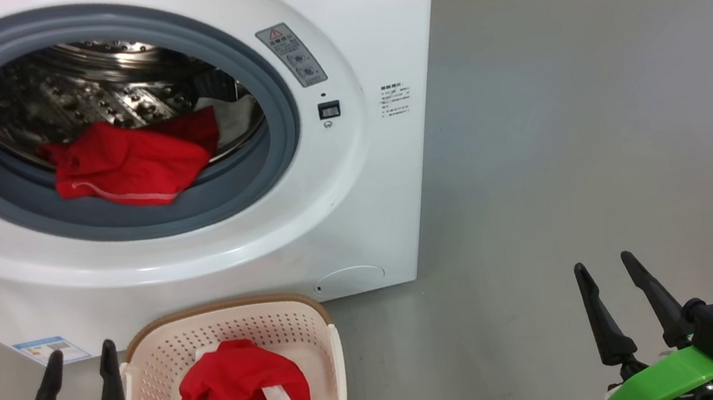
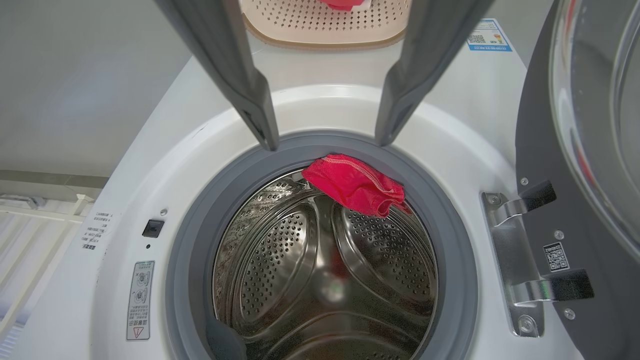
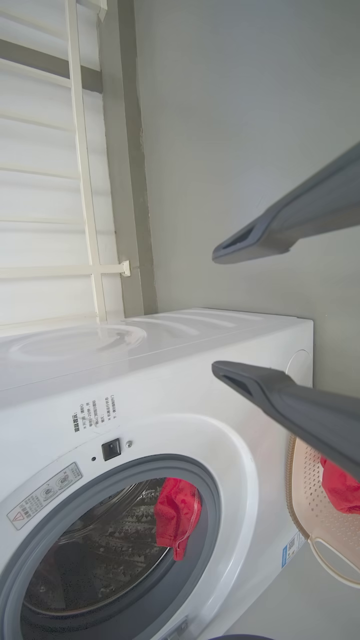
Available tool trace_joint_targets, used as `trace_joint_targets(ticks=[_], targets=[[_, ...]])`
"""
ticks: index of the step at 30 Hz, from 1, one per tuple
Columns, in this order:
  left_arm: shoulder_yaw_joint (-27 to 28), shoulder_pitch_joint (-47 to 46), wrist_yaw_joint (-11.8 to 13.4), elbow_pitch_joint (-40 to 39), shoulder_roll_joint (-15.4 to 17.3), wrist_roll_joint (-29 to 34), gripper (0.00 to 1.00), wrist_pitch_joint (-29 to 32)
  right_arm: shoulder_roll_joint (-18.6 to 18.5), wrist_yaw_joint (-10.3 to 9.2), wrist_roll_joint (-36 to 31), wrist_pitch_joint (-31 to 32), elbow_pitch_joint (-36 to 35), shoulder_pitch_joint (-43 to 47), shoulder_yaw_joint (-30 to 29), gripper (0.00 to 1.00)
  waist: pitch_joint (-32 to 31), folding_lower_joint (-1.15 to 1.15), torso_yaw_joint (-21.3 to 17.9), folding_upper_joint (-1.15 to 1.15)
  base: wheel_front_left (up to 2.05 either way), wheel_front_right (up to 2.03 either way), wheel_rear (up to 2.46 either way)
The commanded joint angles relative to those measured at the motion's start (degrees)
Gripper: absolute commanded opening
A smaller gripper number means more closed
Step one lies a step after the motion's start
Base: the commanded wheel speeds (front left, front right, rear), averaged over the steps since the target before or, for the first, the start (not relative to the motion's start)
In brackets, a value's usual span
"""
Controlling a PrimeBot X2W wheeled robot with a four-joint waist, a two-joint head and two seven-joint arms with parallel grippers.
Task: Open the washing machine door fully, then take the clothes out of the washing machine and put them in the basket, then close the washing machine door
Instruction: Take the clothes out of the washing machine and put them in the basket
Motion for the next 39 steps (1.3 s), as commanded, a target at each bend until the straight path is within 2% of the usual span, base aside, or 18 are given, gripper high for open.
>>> trace_joint_targets(ticks=[1,25,33,39], targets=[[2.53,-0.51,-0.15,-1.83,0.92,0.72,1.00,-0.30,-0.87,0.09,0.24,-0.27,-1.37,-0.21,1.15,1.00,-0.34,0.00,0.14,0.00,0.00,0.00,0.00],[5.03,3.02,-0.15,-6.60,-1.50,2.36,1.00,-0.30,-1.36,0.09,0.82,-0.27,-1.55,1.49,0.37,1.00,-1.54,0.00,0.88,0.00,0.00,0.00,0.00],[4.85,2.74,-0.15,-6.66,-1.24,2.25,1.00,-0.30,-1.21,0.09,0.80,-0.27,-1.54,1.35,0.55,1.00,-1.26,0.00,0.83,0.00,0.00,0.00,0.00],[3.00,-0.36,-0.15,-3.92,0.26,1.87,1.00,-0.30,-0.87,0.09,0.54,-0.27,-1.83,0.38,0.63,1.00,0.34,0.00,1.03,0.00,0.00,0.00,0.00]])
